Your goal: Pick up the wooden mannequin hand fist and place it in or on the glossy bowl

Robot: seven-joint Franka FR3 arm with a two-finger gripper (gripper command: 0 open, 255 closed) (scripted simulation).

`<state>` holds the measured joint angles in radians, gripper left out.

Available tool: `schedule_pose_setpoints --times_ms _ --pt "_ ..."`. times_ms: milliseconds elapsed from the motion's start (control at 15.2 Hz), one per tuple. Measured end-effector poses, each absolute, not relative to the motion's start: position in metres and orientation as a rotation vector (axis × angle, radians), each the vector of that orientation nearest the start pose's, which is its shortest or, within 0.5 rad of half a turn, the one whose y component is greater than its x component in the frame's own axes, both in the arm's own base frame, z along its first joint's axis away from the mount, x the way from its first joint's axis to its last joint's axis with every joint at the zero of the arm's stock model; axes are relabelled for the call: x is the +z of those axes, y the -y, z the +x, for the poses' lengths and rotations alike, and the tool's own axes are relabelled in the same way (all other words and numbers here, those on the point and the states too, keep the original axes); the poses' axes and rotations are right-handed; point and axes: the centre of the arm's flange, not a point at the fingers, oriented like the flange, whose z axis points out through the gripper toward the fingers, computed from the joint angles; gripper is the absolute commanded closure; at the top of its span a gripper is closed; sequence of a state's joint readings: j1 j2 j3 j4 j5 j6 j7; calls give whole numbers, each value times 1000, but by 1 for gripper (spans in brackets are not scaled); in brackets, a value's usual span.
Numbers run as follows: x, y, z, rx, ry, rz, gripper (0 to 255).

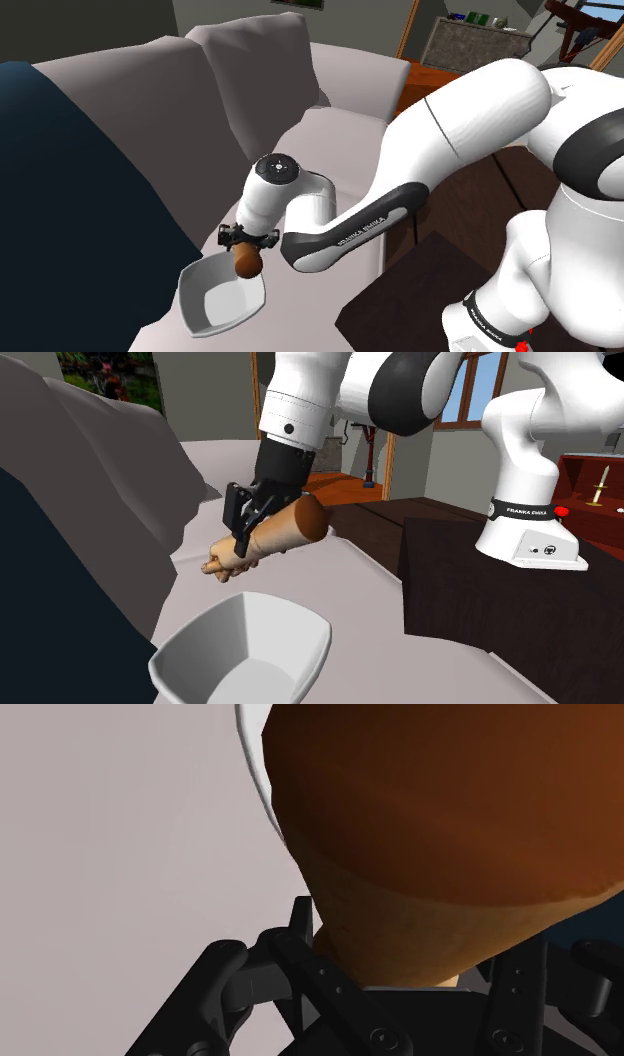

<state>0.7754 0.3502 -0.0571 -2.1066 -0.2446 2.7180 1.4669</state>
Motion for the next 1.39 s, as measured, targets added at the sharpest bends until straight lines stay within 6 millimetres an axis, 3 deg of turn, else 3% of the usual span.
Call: schedule_pose_setpoints --times_ms 330,462,1386 --pt "275 -467 445 -373 -779 -2853 255" --pt "267 -479 444 -373 -779 -2853 255" --pt "200 -491 435 -361 -757 -2855 255"
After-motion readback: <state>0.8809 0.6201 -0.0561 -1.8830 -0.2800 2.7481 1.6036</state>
